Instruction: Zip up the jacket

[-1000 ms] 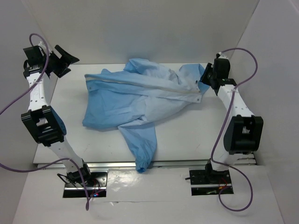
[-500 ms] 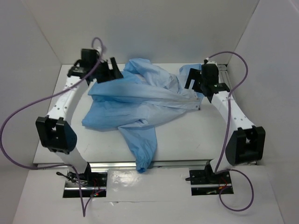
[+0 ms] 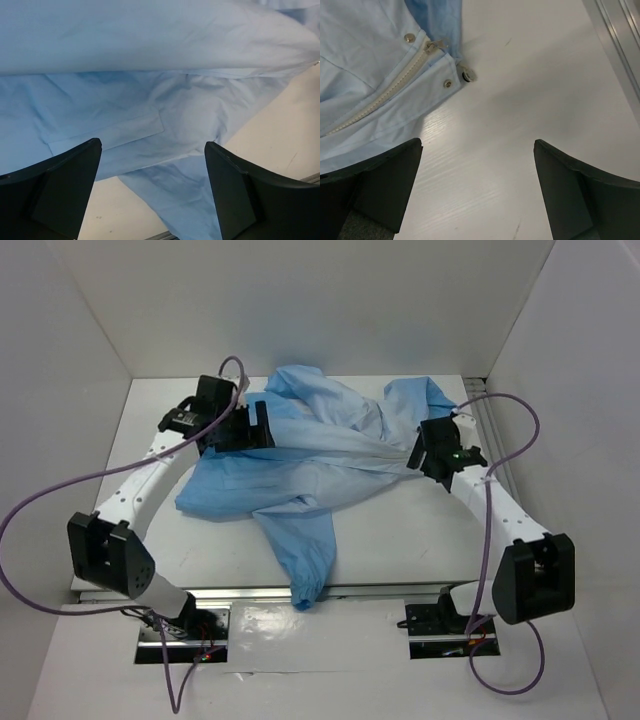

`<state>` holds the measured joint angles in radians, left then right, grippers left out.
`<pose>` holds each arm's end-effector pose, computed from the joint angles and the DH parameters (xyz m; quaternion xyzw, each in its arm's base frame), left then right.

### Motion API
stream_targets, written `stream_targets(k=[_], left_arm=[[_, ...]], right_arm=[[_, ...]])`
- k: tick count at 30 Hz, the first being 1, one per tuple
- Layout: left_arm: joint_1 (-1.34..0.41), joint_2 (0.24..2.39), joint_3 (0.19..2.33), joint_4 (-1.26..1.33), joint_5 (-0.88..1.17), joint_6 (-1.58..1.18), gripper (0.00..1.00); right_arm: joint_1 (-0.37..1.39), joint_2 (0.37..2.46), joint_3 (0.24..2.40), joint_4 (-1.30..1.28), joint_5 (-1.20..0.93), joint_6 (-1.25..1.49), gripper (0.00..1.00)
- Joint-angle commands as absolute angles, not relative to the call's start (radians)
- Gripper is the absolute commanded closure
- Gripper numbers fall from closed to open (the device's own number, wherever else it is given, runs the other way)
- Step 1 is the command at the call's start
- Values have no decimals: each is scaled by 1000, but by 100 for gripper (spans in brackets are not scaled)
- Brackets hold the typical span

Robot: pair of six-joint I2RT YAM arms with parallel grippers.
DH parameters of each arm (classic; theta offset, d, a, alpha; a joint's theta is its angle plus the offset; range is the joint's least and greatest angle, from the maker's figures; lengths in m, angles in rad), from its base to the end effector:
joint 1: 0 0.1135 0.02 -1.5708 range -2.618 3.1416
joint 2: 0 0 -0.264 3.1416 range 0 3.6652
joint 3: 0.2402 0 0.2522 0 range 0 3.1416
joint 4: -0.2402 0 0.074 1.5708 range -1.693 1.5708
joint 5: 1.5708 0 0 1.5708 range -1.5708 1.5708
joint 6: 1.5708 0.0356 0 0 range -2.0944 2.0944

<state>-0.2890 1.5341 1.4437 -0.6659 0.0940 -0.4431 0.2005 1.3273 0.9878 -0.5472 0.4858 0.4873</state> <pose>0.3243 -0.0999 0.3399 -0.0520 0.9159 -0.1819 0.3540 0.2718 0.0383 0.2630 0.2105 0.8935 -0.1036 0.3829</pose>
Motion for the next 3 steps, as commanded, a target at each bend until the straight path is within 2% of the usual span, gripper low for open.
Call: stream_targets(k=[1, 3], left_arm=[[-291, 1474, 1493, -641, 75, -416, 2], [-291, 1453, 1493, -641, 87, -425, 2]], right_arm=[[207, 1253, 983, -537, 534, 493, 0], [207, 1218, 962, -496, 514, 480, 0]])
